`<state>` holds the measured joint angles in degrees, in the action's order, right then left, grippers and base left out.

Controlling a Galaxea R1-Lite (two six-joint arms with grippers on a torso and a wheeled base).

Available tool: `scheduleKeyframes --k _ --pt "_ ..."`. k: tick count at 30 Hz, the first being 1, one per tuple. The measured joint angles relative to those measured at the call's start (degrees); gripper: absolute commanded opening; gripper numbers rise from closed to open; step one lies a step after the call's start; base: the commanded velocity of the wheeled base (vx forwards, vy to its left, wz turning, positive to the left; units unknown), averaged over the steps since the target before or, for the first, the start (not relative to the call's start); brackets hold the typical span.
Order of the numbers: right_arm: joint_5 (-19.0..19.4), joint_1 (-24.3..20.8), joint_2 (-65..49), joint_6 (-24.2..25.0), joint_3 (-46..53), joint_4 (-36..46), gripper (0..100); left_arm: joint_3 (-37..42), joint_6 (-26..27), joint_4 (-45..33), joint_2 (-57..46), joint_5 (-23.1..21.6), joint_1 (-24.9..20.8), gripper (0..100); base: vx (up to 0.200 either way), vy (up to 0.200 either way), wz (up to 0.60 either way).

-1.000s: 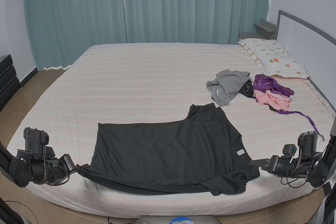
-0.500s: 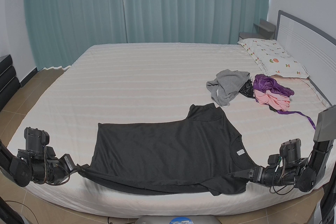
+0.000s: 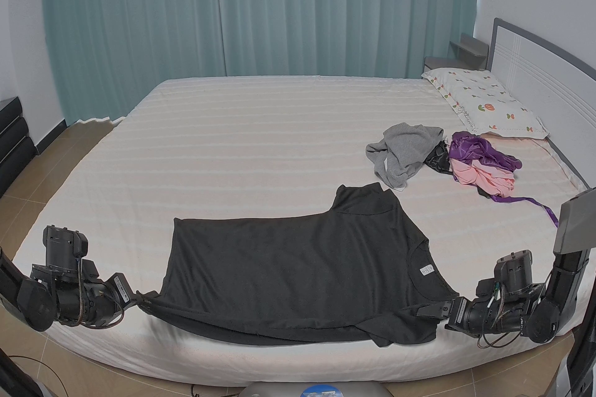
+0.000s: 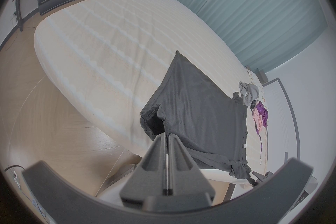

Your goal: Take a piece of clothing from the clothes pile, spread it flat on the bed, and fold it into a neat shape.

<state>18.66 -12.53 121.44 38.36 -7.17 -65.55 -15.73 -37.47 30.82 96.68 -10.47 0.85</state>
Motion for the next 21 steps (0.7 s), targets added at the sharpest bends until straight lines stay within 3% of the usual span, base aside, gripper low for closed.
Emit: scheduleKeyframes --k 11,12,21 --pt "-0.5 -1.0 2.0 3.4 -4.3 0.4 100 0.3 0.0 0.0 -0.1 0.0 0.0 0 0.0 0.0 0.0" --pt "-0.5 -1.0 2.2 3.5 -4.5 0.4 0 0.3 0.0 0.0 -0.1 0.1 0.0 0 0.0 0.0 0.0" --pt "-1.3 -1.0 2.3 5.4 -4.8 0.2 0 0.3 0.0 0.0 -0.1 0.1 0.1 0 0.0 0.0 0.0"
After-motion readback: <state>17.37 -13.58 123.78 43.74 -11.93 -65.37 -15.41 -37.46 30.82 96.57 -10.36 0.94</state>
